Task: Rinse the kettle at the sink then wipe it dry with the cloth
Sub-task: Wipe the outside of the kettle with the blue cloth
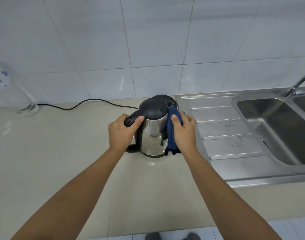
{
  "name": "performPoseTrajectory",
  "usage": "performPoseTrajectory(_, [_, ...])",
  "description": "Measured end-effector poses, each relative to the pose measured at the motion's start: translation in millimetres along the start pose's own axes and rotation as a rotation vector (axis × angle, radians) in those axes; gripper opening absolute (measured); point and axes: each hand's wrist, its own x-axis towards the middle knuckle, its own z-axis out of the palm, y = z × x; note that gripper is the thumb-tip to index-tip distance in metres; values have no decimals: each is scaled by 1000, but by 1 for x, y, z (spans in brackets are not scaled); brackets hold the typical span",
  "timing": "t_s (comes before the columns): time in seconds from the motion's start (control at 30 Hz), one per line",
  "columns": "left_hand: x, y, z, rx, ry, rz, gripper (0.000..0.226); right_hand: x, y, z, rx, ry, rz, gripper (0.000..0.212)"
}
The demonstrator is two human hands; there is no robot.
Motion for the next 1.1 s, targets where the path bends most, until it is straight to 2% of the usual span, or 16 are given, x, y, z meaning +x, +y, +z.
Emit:
performPoseTrajectory(0.13, [0,-1,2,6,6,-6,60,17,18,-8,89,-122,211,23])
performPoseTrajectory(0.23, [0,-2,3,20,14,-3,61,6,37,-7,74,-128,337,37])
performPoseTrajectory(0.37, [1,-4,3,36,22,0,65,-27,45,9,21,-7,289,48])
performPoseTrajectory(0.43, [1,-5,3,41,18,0,65,-46,32,23,-18,119,96,52])
performPoseTrajectory(0.5, [1,-3,1,42,12,8,61,-59,15,33,-207,189,-245,52])
performPoseTrajectory(0.57, [2,-3,1,47,9,31,57,-61,14,41,-453,198,-545,57])
performPoseTrajectory(0.63, [3,-5,0,43,10,53,58,-64,30,46,-667,195,-769,67])
performPoseTrajectory(0.73, [4,-7,-1,30,7,81,61,-71,70,35,-909,105,-1066,68])
performPoseTrajectory(0.83, [3,-7,-1,25,-1,109,60,-73,79,22,-1075,-60,-1202,58])
performPoseTrajectory(1.03, [5,-6,0,17,-2,164,48,-57,33,27,-995,33,-1245,51])
performPoseTrajectory(1.1, [8,-8,2,14,3,153,51,-58,40,25,-1100,-60,-1339,40])
